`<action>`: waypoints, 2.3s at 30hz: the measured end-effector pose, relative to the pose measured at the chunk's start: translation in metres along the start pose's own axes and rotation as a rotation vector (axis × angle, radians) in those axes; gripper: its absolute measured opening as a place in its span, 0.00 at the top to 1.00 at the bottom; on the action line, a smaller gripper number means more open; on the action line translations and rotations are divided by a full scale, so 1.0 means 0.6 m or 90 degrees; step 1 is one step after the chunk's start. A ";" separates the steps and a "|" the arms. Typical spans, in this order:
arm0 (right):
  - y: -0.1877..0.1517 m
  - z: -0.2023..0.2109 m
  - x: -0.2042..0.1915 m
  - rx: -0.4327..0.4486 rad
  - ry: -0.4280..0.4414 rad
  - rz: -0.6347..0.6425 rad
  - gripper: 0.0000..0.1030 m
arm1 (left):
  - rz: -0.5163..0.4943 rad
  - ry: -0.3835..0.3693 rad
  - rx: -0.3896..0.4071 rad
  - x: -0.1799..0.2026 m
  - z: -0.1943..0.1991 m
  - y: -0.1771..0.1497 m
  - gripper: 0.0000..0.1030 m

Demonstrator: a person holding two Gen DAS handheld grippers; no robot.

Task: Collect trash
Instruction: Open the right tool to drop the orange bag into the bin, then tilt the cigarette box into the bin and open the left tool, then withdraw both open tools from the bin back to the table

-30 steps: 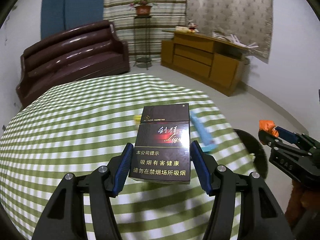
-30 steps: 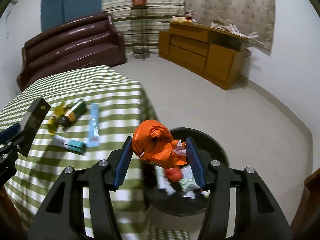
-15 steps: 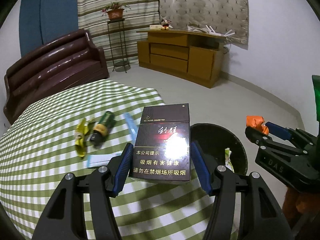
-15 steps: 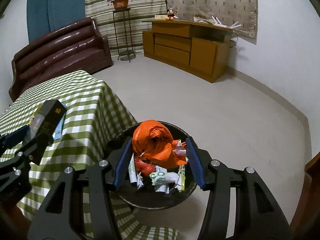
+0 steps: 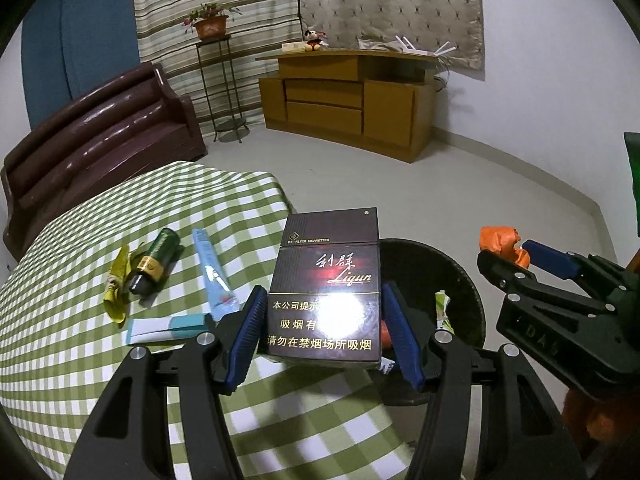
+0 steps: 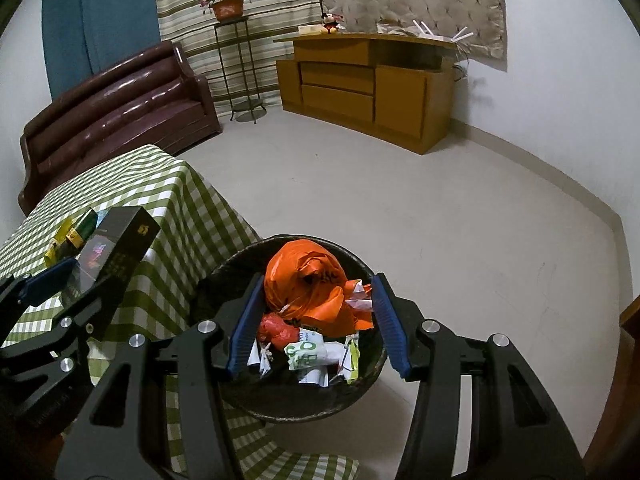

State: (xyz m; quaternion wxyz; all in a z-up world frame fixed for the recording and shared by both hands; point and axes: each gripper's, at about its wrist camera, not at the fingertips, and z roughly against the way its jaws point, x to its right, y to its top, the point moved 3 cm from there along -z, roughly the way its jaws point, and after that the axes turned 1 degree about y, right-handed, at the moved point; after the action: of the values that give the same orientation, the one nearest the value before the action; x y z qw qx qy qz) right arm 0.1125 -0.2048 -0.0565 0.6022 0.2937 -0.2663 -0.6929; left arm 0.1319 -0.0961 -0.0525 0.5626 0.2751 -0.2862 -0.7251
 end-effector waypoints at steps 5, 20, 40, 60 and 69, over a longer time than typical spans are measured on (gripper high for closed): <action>0.000 -0.006 0.007 -0.002 0.000 -0.005 0.49 | -0.006 -0.001 0.000 0.010 -0.010 0.007 0.44; 0.002 -0.017 0.019 0.001 -0.004 -0.015 0.49 | -0.009 0.002 0.000 0.021 -0.024 0.017 0.44; 0.000 -0.024 0.026 -0.008 -0.004 -0.029 0.47 | 0.003 0.003 -0.011 0.018 -0.044 0.022 0.43; 0.002 -0.029 0.023 -0.007 0.003 -0.043 0.40 | 0.007 -0.002 -0.012 0.018 -0.042 0.019 0.38; 0.009 -0.025 0.020 -0.004 0.003 -0.043 0.40 | 0.011 0.001 -0.008 0.013 -0.035 0.021 0.38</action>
State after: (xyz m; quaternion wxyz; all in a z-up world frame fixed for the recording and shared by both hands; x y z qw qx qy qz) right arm 0.1261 -0.2176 -0.0640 0.5803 0.3019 -0.2525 -0.7130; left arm 0.1538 -0.1083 -0.0583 0.5710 0.2698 -0.2838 -0.7215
